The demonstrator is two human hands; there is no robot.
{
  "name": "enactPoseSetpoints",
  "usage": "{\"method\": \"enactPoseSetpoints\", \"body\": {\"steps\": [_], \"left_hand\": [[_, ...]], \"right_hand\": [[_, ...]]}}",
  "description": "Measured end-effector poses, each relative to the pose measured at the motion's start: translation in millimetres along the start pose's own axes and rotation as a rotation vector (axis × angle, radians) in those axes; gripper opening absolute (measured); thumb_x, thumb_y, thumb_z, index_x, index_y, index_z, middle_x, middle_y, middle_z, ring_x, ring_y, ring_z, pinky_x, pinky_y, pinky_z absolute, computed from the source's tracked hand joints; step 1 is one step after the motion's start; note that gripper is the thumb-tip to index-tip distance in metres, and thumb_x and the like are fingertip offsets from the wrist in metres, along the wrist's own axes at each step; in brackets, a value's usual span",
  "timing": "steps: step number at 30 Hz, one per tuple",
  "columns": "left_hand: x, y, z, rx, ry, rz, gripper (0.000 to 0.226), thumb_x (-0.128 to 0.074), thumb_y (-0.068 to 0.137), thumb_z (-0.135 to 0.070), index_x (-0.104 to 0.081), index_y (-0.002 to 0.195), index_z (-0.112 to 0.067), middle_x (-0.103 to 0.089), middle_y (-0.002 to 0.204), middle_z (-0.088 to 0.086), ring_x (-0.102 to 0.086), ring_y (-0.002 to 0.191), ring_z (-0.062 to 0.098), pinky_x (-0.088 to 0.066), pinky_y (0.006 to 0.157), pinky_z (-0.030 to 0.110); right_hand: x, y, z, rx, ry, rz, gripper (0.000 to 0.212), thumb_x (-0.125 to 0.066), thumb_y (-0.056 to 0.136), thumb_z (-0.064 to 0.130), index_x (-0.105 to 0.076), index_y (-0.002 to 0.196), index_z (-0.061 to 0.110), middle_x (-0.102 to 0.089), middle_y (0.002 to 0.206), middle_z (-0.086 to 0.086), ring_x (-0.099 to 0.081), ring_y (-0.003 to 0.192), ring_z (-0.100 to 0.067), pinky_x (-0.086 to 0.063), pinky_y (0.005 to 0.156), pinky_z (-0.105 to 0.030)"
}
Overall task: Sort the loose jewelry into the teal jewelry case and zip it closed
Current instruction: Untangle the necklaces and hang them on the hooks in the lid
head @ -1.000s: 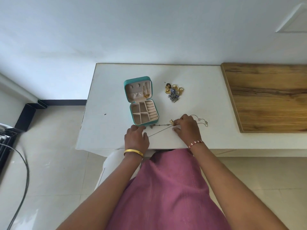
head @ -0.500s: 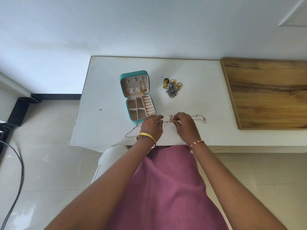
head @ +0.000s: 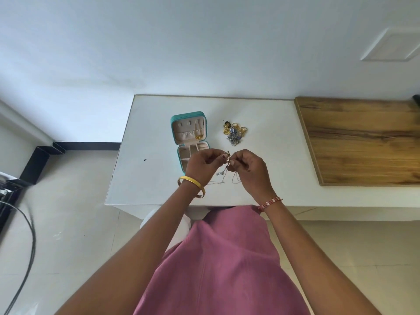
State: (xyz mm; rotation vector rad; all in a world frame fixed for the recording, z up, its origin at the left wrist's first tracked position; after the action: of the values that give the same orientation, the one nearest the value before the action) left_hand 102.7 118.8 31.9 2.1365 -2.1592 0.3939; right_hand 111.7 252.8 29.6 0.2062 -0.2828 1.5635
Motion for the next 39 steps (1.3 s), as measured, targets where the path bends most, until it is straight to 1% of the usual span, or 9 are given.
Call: {"method": "enactPoseSetpoints", "body": {"steps": [6,11,15,19,23,27,29,32,39], "left_hand": [[8.9,-5.0,-21.3,-0.083,0.051,-0.047,0.010,-0.060,0.084,-0.005,-0.068,0.088,0.001,-0.064,0.074,0.005,-0.055,0.052,-0.010,-0.047,0.065,0.009],[12.4,-10.5,-34.8,-0.136,0.081,-0.115,0.009,-0.063,0.082,-0.005,-0.070,0.087,-0.002,-0.065,0.075,0.001,-0.058,0.054,-0.009,-0.044,0.060,0.001],[13.1,-9.7,-39.6,-0.134,0.100,-0.124,0.010,-0.064,0.081,-0.007,-0.071,0.088,-0.002,-0.065,0.075,-0.001,-0.055,0.052,-0.016,-0.040,0.057,-0.003],[14.6,-8.2,-40.1,-0.129,0.148,-0.128,0.010,-0.065,0.081,-0.009,-0.071,0.088,-0.004,-0.068,0.077,0.001,-0.057,0.051,-0.010,-0.040,0.057,-0.003],[15.9,-6.5,-38.6,-0.127,0.212,-0.136,0.012,-0.065,0.082,-0.012,-0.071,0.089,-0.004,-0.072,0.084,0.008,-0.057,0.061,-0.002,-0.040,0.059,-0.003],[14.9,-4.4,-34.9,-0.117,0.266,-0.133,0.015,-0.065,0.083,-0.016,-0.071,0.092,-0.007,-0.073,0.088,0.008,-0.059,0.070,0.007,-0.039,0.064,0.004],[14.3,-4.1,-32.6,-0.110,0.270,-0.127,0.015,-0.065,0.083,-0.016,-0.071,0.092,-0.007,-0.073,0.089,0.007,-0.059,0.071,0.007,-0.038,0.060,-0.001],[12.9,-4.8,-30.4,-0.107,0.256,-0.120,0.014,-0.065,0.082,-0.015,-0.071,0.090,-0.006,-0.072,0.087,0.008,-0.059,0.070,0.009,-0.039,0.057,-0.006],[13.9,-4.4,-29.4,-0.083,0.256,-0.088,0.013,-0.064,0.082,-0.015,-0.070,0.087,-0.004,-0.070,0.081,0.006,-0.057,0.064,0.007,-0.038,0.056,-0.004]], "right_hand": [[4.4,-6.2,24.2,0.019,0.029,0.018,0.015,-0.055,0.086,-0.003,-0.061,0.083,0.010,-0.062,0.066,0.000,-0.058,0.064,-0.015,-0.049,0.067,-0.026],[6.0,-12.1,28.2,-0.070,0.068,0.061,0.017,-0.058,0.087,0.002,-0.065,0.102,0.005,-0.057,0.059,0.002,-0.055,0.055,-0.004,-0.049,0.057,-0.018],[3.1,-16.5,25.9,-0.128,0.114,0.072,0.005,-0.064,0.084,0.009,-0.067,0.089,0.008,-0.053,0.058,0.001,-0.045,0.052,-0.007,-0.040,0.053,-0.020],[5.0,-12.9,26.1,-0.114,0.070,0.005,0.007,-0.067,0.082,0.011,-0.067,0.082,0.004,-0.054,0.055,0.001,-0.044,0.047,-0.001,-0.039,0.050,-0.012],[5.8,-10.4,26.2,-0.098,0.026,0.000,0.007,-0.065,0.083,0.011,-0.066,0.079,0.005,-0.056,0.056,0.000,-0.049,0.044,0.001,-0.038,0.047,-0.007],[8.2,-8.1,23.7,-0.075,-0.066,-0.028,0.015,-0.060,0.087,0.011,-0.068,0.086,-0.001,-0.056,0.059,-0.003,-0.050,0.053,-0.010,-0.040,0.053,-0.013],[8.3,-6.9,25.1,-0.040,-0.119,-0.035,0.015,-0.058,0.087,0.010,-0.067,0.086,-0.001,-0.057,0.061,-0.003,-0.052,0.058,-0.014,-0.041,0.057,-0.017],[7.8,-6.0,26.5,-0.001,-0.170,-0.047,0.013,-0.059,0.087,0.010,-0.068,0.085,0.001,-0.056,0.059,0.005,-0.051,0.055,-0.006,-0.037,0.052,-0.006],[5.3,-7.4,29.1,0.057,-0.222,-0.083,0.013,-0.059,0.087,0.008,-0.068,0.082,0.002,-0.053,0.055,0.009,-0.050,0.045,0.006,-0.036,0.048,-0.005]]}}
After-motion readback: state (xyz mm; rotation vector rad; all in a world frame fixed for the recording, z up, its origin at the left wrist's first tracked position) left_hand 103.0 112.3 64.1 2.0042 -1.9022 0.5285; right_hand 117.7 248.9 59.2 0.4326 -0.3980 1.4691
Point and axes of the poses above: each hand's wrist, its own y-axis towards the middle knuckle, its own x-axis out of the back of the hand, z = x × y, the point moved 4 cm from there along y, towards the middle knuckle
